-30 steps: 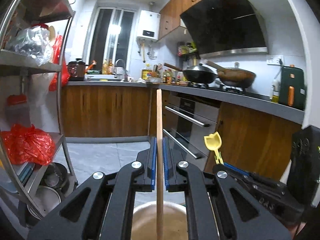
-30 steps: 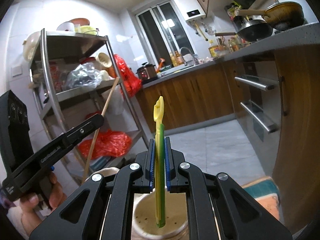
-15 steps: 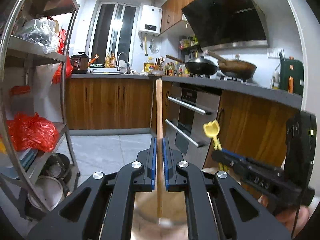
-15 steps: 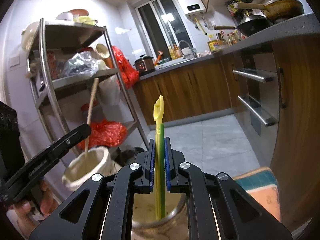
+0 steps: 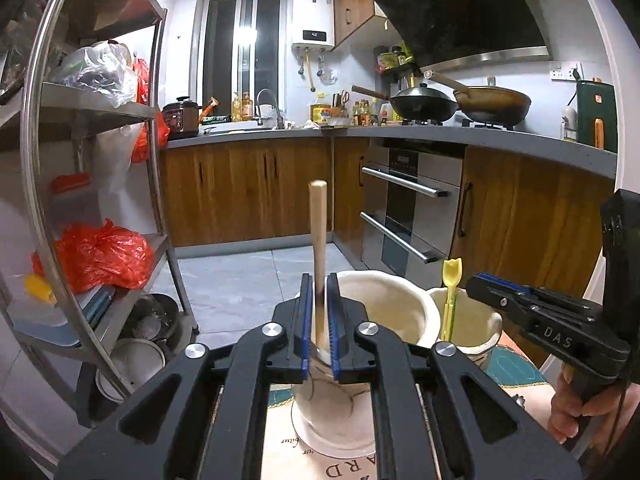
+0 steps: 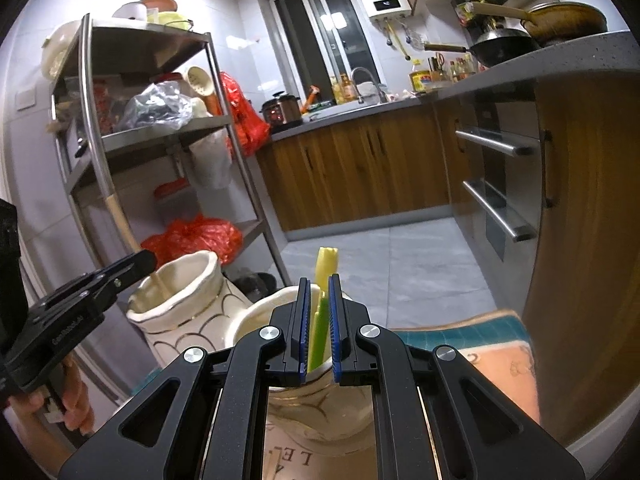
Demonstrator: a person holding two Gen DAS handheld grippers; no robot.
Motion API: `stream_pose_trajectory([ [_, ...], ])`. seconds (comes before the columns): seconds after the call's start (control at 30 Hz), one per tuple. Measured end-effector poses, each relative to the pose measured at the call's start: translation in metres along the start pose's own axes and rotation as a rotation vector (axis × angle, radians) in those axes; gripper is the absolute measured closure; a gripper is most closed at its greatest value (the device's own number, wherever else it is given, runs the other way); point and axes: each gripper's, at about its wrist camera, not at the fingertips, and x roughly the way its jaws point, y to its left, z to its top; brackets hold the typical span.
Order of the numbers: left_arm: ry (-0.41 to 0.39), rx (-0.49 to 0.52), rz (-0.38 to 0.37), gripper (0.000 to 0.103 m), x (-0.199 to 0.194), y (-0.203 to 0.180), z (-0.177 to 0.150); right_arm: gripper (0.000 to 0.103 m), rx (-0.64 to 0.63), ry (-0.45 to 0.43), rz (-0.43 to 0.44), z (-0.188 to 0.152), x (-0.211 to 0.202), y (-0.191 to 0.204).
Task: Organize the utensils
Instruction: 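Drop chopstick into taller pot with left while right drops utensil into shorter pot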
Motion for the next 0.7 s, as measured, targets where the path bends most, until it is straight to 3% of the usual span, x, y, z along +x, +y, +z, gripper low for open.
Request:
stream_pose_trajectory([
  [0.03,0.000,0.004,0.008,0.081,-0.001,0.000,0.000,0.093,0.001,-0.002,0.000,0.000,-0.001,0.000],
  [0.07,-0.002,0.006,0.015,0.064,-0.002,0.001,-0.001,0.092,0.000,-0.006,-0.002,0.001,-0.004,0.000],
  [0.13,-0.027,-0.005,0.021,0.045,-0.009,0.003,-0.001,0.084,0.003,-0.014,-0.004,0.001,-0.010,0.000],
  [0.23,-0.045,-0.011,0.025,0.034,-0.017,0.004,-0.001,0.070,0.007,-0.030,-0.009,0.002,-0.024,-0.001],
  [0.3,-0.060,-0.015,0.032,0.021,-0.022,0.004,-0.002,0.052,0.003,-0.036,-0.015,0.003,-0.031,0.000],
  [0.37,-0.082,-0.022,0.051,0.007,-0.030,0.006,-0.004,0.026,-0.010,-0.046,-0.024,0.002,-0.042,0.001],
  [0.47,-0.094,-0.042,0.055,0.006,-0.039,0.009,-0.008,0.010,-0.040,-0.061,-0.032,-0.002,-0.056,0.003],
  [0.7,-0.065,-0.090,0.050,0.006,-0.057,0.018,-0.024,0.006,-0.123,-0.085,-0.118,-0.025,-0.090,0.007],
])
